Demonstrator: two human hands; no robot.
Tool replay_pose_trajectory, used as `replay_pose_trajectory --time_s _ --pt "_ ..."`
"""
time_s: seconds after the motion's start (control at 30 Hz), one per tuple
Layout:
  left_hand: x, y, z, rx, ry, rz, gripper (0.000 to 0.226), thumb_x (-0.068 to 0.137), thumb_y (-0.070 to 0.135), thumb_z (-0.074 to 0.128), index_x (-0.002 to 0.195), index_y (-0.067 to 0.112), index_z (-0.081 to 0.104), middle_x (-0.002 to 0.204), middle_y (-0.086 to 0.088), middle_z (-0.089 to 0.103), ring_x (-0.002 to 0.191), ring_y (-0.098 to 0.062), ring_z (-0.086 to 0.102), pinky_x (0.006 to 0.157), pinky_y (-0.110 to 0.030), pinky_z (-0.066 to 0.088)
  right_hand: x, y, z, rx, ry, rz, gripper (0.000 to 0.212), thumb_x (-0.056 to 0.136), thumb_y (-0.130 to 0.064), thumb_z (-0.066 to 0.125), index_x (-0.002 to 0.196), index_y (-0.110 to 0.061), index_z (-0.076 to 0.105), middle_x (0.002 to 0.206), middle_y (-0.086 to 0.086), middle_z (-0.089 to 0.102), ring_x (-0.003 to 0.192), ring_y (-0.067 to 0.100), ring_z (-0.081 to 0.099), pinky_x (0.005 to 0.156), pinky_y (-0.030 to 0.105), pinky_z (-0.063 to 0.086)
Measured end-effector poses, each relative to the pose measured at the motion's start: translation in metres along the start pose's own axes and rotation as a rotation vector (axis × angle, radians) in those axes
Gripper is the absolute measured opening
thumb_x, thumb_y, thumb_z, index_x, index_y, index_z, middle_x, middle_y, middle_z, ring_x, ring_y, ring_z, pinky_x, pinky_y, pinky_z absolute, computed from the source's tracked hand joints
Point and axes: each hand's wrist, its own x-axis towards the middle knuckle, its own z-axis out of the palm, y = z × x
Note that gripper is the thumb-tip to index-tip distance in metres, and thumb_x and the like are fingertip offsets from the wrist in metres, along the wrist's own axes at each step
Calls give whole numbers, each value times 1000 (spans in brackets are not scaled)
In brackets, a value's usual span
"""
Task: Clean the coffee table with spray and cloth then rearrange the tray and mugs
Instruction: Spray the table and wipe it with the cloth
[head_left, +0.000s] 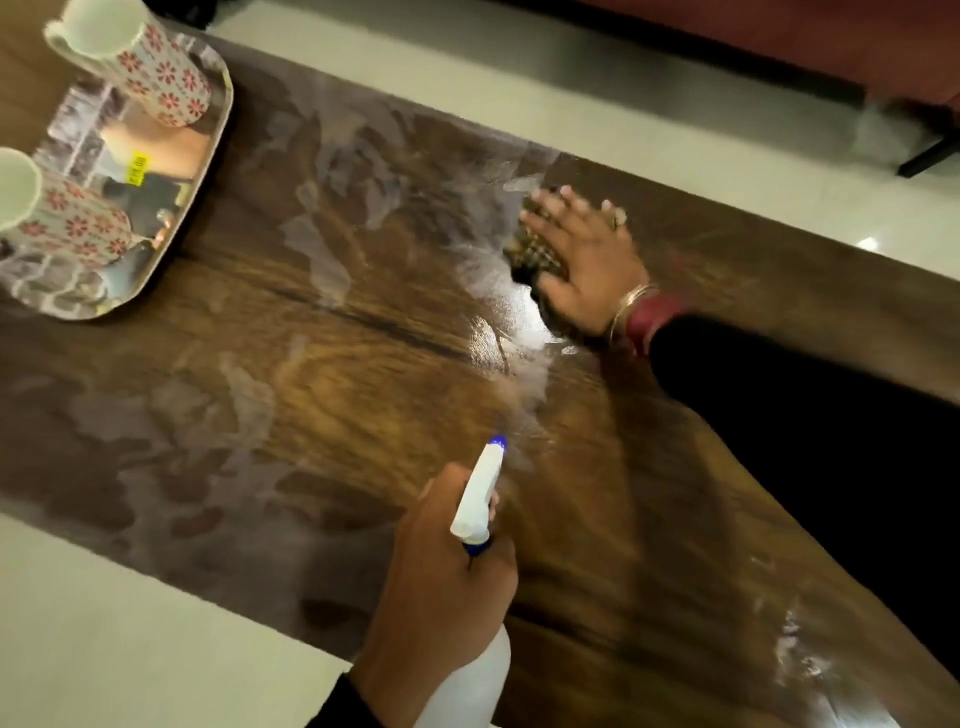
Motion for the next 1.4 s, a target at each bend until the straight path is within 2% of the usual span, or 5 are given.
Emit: replay_pose_trajectory --time_s 0.27,0.5,0.83,1.1,1.4 --pt "-35 -2 19 -17 78 -66 39 78 12 66 80 42 43 81 19 50 88 20 52 70 5 39 -137 -67 59 -64 -116 -438 86 87 -54 53 164 -30 23 174 -4 11 161 23 6 126 60 4" --pt "-58 -32 15 -79 74 -65 26 73 20 56 98 21 59 87 -1 60 83 -18 61 71 -15 49 -103 -77 47 39 42 118 82 84 -52 45 162 -30 30 174 -3 14 161 26 9 122 65 10" --pt "-86 -62 -13 -69 196 -78 53 78 14 71 105 50 44 86 36 58 94 27 53 79 10 34 -277 -194 117 24 -169 -454 75 88 -65 44 153 -27 41 167 -2 27 159 30 17 123 62 18" --pt "-99 -93 -32 -191 92 -151 41 71 22 62 97 52 55 96 24 66 95 2 62 78 -1 43 -220 -187 97 -15 -78 21 88 84 -55 50 164 -26 26 174 -1 11 161 27 3 122 67 9" --pt "-116 -110 -54 -95 163 -119 33 74 16 60 88 43 48 83 22 58 84 14 58 72 -3 44 -236 -240 127 -29 -160 -469 77 88 -52 45 159 -25 38 173 0 18 161 29 12 122 67 15"
